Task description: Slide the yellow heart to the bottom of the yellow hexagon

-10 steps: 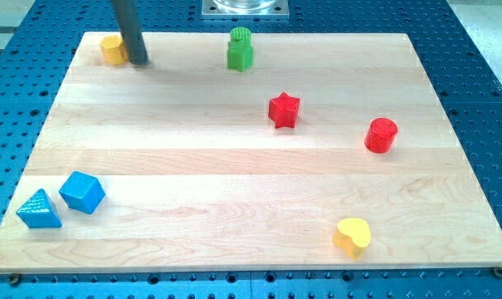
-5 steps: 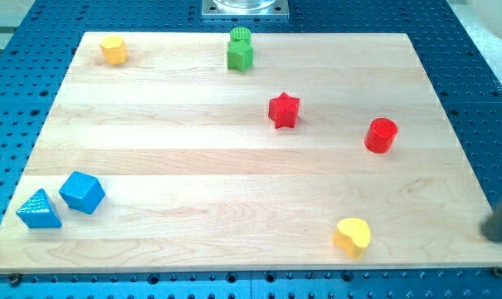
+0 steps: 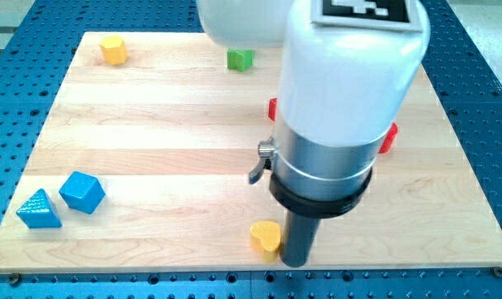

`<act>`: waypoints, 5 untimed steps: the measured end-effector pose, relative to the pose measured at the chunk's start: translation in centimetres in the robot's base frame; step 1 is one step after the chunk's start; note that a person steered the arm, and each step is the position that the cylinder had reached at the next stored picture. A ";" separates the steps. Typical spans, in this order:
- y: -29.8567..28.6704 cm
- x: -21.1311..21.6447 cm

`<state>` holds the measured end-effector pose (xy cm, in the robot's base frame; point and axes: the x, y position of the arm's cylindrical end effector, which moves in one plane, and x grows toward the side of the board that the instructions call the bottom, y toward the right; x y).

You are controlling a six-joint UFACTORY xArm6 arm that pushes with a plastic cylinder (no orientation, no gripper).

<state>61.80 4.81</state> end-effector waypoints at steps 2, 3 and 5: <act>-16.0 -3.7; -14.6 -9.9; -11.1 -9.0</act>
<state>52.79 -6.30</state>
